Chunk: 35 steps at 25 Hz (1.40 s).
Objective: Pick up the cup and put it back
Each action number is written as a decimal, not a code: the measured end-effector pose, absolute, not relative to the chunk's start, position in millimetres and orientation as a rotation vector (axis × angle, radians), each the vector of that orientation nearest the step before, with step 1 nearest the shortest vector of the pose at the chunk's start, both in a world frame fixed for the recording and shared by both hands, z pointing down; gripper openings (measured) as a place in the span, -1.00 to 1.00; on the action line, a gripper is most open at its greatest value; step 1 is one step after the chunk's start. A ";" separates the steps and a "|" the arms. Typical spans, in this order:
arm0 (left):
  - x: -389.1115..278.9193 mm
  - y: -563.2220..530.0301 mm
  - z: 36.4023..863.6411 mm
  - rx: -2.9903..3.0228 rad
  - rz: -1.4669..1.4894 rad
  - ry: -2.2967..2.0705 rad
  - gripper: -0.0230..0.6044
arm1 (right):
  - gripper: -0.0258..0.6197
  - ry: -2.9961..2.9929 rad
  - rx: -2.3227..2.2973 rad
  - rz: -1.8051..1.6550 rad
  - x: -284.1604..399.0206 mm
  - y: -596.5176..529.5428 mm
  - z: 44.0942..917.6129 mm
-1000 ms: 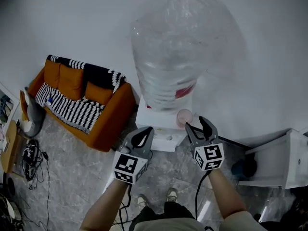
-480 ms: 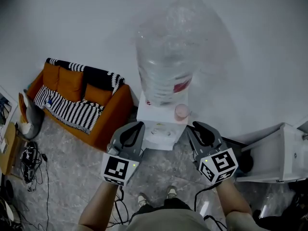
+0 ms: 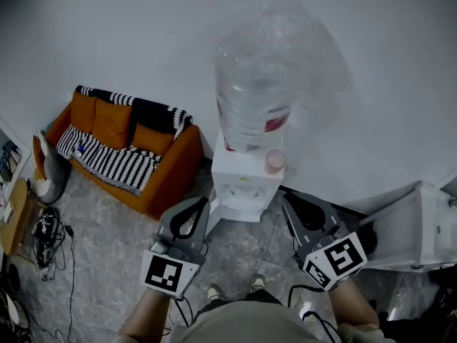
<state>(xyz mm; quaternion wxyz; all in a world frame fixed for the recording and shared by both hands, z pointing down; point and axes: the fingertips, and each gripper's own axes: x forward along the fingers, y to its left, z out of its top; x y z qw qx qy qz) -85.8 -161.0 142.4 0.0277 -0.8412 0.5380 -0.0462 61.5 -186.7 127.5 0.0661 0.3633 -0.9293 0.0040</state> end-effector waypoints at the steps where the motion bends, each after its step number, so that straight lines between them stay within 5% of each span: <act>1: -87.5 -154.9 141.5 -2.596 -0.143 1.666 -0.92 | -0.86 -2.809 1.090 0.020 59.8 -180.0 126.2; 35: -114.0 -83.5 131.8 -2.554 -0.161 1.729 -0.92 | -0.91 -2.898 1.051 0.043 35.5 -118.1 114.1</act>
